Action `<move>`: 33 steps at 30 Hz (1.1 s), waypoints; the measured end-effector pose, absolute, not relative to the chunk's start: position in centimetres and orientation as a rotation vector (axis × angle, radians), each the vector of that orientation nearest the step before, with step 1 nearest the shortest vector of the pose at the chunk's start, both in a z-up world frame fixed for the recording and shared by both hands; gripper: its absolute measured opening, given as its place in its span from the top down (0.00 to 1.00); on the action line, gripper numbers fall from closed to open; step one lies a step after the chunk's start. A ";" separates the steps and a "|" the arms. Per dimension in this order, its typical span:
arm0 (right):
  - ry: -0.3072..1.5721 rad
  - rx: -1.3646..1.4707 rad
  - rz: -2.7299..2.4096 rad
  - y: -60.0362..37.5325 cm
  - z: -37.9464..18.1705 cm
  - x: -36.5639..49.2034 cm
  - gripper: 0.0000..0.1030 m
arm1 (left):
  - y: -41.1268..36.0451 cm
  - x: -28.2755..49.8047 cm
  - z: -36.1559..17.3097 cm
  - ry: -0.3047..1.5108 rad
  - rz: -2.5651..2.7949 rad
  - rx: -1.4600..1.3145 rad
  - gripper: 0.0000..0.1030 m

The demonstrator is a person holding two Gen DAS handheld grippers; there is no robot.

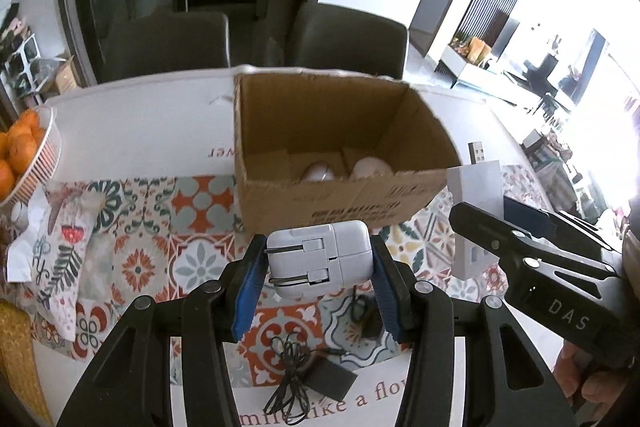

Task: Organize rigid objects
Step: 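Lift and carry the adapter and charger over the box with both tools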

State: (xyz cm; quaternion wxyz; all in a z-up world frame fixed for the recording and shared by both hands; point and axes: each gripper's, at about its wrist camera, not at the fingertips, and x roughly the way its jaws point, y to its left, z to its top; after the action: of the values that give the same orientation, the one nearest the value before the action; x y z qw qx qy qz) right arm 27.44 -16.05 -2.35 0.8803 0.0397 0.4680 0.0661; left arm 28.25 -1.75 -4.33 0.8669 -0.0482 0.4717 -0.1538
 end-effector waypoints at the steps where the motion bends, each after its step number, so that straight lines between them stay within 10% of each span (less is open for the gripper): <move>1: 0.967 0.084 0.136 -16.2 -2.0 27.5 0.51 | -1.9 28.3 -4.0 0.982 -0.324 -0.101 0.52; 33: 0.908 0.087 0.125 -17.8 1.3 35.7 0.51 | -4.8 37.1 -1.1 0.966 -0.296 -0.046 0.52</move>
State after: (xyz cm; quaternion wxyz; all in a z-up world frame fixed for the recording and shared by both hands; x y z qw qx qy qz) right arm 35.71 -17.80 1.27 0.8959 0.0422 0.4382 0.0602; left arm 37.15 -4.80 -1.09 0.8748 -0.0218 0.4629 -0.1415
